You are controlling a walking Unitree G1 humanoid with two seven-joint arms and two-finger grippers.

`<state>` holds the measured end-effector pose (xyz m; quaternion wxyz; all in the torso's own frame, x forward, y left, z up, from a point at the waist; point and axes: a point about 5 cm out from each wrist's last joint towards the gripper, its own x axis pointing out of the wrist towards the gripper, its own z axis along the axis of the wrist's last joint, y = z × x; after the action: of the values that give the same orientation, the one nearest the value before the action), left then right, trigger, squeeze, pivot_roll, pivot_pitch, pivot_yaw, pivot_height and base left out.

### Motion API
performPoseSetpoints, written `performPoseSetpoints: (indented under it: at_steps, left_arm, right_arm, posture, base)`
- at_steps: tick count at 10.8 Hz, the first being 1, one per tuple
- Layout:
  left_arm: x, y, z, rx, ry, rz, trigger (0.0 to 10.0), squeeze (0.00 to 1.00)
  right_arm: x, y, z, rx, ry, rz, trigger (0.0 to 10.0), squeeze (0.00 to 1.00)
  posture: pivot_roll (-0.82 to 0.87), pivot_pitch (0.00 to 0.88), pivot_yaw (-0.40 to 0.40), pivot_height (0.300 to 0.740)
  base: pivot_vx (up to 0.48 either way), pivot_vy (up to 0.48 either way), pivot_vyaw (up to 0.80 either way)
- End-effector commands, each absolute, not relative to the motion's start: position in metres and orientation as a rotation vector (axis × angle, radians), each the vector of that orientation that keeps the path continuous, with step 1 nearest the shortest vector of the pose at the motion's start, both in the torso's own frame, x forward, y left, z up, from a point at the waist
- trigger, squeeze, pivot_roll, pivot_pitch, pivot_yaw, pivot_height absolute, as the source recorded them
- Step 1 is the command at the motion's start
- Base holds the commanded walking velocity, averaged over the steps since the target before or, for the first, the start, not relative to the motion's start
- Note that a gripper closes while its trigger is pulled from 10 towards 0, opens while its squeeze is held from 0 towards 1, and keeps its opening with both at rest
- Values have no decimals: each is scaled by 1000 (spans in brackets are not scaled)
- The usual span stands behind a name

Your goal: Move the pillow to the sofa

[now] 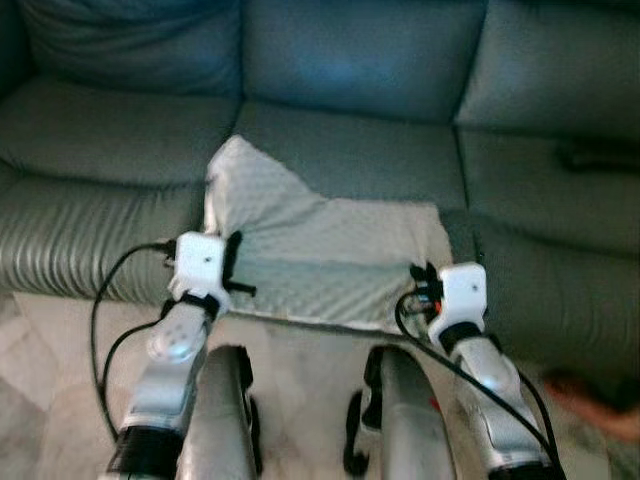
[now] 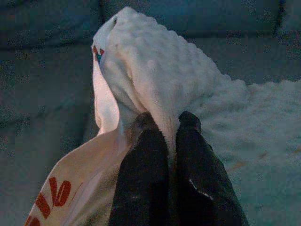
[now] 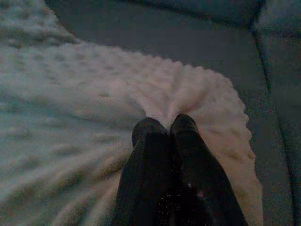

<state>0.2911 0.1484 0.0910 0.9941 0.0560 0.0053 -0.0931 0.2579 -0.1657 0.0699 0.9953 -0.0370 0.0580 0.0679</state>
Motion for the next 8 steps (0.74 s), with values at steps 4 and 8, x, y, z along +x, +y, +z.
performPoseSetpoints:
  at_steps: [4, 8]
  left_arm:
    - [315, 144, 96, 134, 6, -179, 10000, 0]
    - [359, 120, 127, 137, -67, -155, 10000, 0]
  right_arm:
    - [277, -201, 86, -89, 98, 9, 10000, 0]
    - [313, -224, 115, -143, 40, -33, 10000, 0]
  posture:
    - [-66, 459, 18, 612]
    - [-54, 517, 27, 612]
  base:
    - [0, 0, 0]
    - [0, 0, 0]
